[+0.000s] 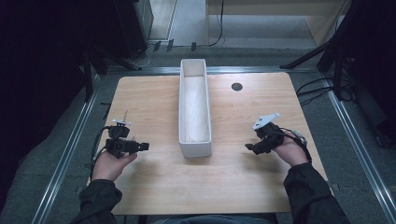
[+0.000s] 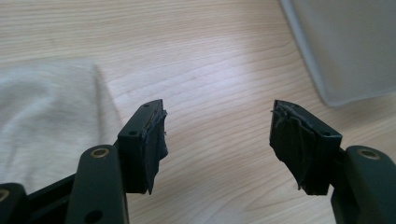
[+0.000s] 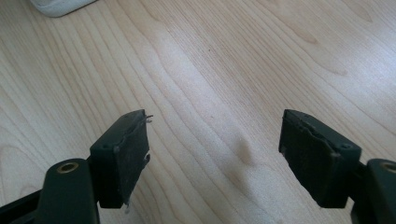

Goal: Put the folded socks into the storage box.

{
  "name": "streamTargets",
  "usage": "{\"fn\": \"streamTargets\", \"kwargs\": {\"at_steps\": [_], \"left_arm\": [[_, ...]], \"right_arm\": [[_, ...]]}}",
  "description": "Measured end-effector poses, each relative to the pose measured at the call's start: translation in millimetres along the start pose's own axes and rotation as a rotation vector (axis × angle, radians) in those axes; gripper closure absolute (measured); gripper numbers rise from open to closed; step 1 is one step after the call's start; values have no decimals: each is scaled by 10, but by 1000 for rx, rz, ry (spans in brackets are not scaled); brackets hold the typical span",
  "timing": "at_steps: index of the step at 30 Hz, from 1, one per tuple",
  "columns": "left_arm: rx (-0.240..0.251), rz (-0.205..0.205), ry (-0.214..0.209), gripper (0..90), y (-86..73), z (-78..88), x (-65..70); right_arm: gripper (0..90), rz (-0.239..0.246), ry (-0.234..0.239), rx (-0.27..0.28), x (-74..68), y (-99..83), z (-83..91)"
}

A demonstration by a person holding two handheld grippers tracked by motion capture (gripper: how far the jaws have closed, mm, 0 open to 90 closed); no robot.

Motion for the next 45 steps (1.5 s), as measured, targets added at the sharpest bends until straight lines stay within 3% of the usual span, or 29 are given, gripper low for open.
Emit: {"fn": "streamTargets", "kwargs": {"at_steps": [7,14,23,33,38,45], "left_arm": [[-17,48,62,377,92,77,-201],[-41,102,99,378,131,133,-361],[-78,116,146,374,64,157,-577],[-77,186,172,375,-44,147,-791],[-94,189,175,371,-72,33,-823],[-105,156,212,377,-68,-46,-791]], "right_arm": [[243,9,4,-9,-32,-1,-14],[244,12,10,-10,-28,-7,-6],[244,13,10,-10,-24,-11,-4],[245,11,11,-7,-20,-8,-4],[245,9,11,-5,-20,-6,2],[245,10,10,-4,-17,-5,1]]}}
Point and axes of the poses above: each handheld gripper's, and its own axes: z roughly backward along the jaws, y roughly out of its top, x roughly to its right, the point moved 5 cm from there along -z, roughly forward along the jaws, and after that the axes turned 13 degrees about -y, right-handed, at the moved point
